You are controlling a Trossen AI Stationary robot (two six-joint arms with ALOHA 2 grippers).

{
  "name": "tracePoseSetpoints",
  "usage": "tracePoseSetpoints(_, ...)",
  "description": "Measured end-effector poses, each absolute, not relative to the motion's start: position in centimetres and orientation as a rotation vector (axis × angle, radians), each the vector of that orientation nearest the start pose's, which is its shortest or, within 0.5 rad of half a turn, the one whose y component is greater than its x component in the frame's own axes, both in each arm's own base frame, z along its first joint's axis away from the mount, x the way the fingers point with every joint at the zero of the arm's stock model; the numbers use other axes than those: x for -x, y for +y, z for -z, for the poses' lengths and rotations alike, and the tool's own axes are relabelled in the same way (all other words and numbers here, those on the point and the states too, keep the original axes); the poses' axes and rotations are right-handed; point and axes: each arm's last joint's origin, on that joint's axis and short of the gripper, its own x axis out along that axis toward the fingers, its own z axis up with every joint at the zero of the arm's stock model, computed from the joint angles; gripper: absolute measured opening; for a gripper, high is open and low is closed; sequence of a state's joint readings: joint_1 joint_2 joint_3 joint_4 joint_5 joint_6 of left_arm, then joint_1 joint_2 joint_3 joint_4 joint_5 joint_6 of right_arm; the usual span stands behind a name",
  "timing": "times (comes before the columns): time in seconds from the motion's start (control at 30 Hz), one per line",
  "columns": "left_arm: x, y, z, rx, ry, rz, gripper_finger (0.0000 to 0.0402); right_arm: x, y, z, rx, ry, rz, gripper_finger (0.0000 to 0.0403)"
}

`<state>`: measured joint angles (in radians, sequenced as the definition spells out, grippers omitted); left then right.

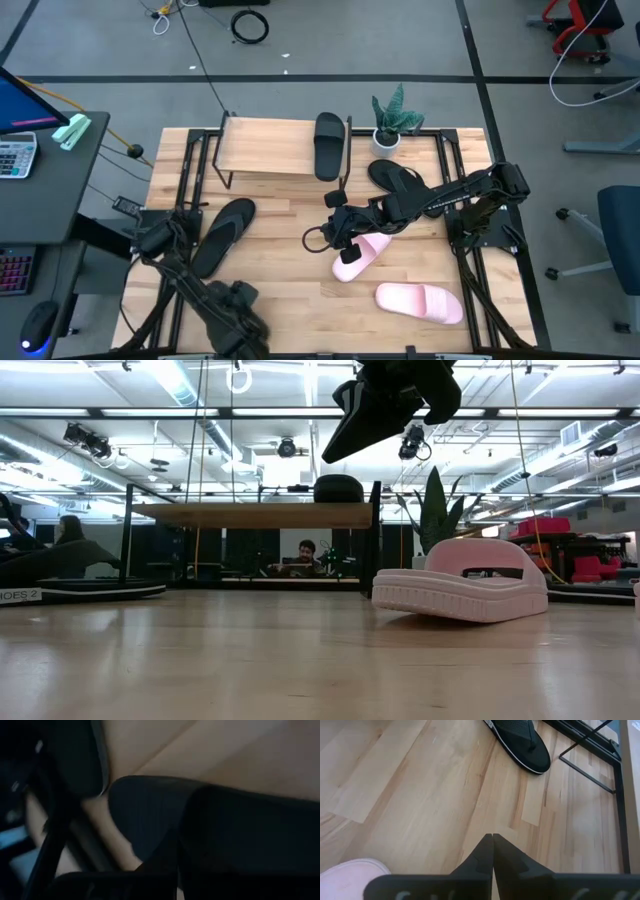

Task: Pick and place slides into the shelf
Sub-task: Put the black slide on the shelf

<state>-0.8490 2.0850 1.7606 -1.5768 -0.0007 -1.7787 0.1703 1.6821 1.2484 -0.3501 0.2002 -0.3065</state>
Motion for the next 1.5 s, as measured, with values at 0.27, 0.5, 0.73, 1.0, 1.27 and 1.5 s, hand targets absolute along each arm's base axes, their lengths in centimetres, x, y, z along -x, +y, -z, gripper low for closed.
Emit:
tracePoseSetpoints(0.27, -27.6, -26.5, -24.8, 0.307, 1.348, -0.764, 0.0001, -34.6, 5.1, -26.3, 0.513, 0.812, 0.113, 0.0011)
tracePoseSetpoints(0.5, -30.8, -23.4, -26.3, -0.035, 1.182, -0.647, 0.0, -29.4, 4.3, -30.8, 0.371, 0.737, 0.631, 0.0012)
tracePoseSetpoints(0.73, -34.1, -19.5, -29.0, -0.286, 1.068, -0.626, 0.0, -24.9, 4.6, -32.8, 0.194, 0.703, 0.719, 0.0012)
tracePoseSetpoints(1.0, -36.6, -14.8, -34.9, -0.494, 0.909, -0.672, 0.0, -23.8, 4.9, -32.8, 0.245, 0.73, 0.736, 0.0013)
tracePoseSetpoints(1.27, -35.7, -8.3, -40.6, -0.53, 0.849, -0.797, 0.0, -23.6, 4.8, -32.7, 0.195, 0.729, 0.764, 0.0013)
tracePoseSetpoints(1.5, -34.3, -3.4, -42.0, -0.543, 0.889, -0.91, 0.0, -23.3, 4.7, -32.5, 0.18, 0.747, 0.785, 0.0012)
